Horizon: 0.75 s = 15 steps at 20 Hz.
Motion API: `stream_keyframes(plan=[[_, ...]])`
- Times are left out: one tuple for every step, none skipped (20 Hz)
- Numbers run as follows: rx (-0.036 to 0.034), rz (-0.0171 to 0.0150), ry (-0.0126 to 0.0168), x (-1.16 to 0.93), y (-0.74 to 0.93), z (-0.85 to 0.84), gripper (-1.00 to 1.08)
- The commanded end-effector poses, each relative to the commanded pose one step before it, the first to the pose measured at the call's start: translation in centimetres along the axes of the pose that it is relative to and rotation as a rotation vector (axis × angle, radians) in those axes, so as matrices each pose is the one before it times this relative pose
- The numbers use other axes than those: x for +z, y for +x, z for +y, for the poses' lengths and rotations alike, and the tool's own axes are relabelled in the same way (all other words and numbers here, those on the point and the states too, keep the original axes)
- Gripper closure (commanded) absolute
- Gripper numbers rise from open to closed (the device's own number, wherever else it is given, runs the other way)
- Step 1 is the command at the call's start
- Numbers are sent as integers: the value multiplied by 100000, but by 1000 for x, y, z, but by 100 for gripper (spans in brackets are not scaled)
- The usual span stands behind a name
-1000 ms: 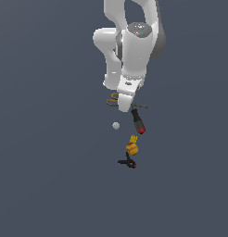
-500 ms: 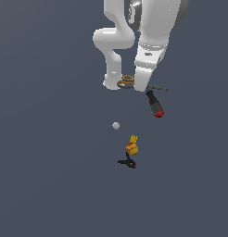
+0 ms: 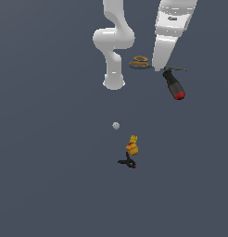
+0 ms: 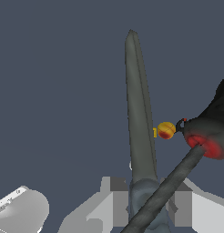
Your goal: Pick up a designated object from a clutter of objects.
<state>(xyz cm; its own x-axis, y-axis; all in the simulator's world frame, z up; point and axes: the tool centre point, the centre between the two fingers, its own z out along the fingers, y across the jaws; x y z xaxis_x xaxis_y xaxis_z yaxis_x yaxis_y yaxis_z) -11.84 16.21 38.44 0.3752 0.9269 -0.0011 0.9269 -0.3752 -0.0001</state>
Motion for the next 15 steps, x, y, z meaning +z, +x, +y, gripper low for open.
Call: stream_keyframes(plan=[[106,50,-32,-1448,669,-361,108],[44,20,6,-442,207,-94,108],[0,0,0,-390,205,-98,108],[44,20,6,-345,158,-68,108],[0,0,0,-291,155,-71,108],[0,0,0,-241,131,-57,108],[44,21,6,-198,84,-26,108],[0,0,0,-144,83,-29,108],[0,0,0,-97,59,-15,108],[0,0,0,-49,36,-1,108],[0,0,0,-2,12,13,108],[0,0,0,45,-11,26,108],[0,0,0,86,-33,37,108],[0,0,0,68,-28,26,108],[0,0,0,25,-11,9,108]])
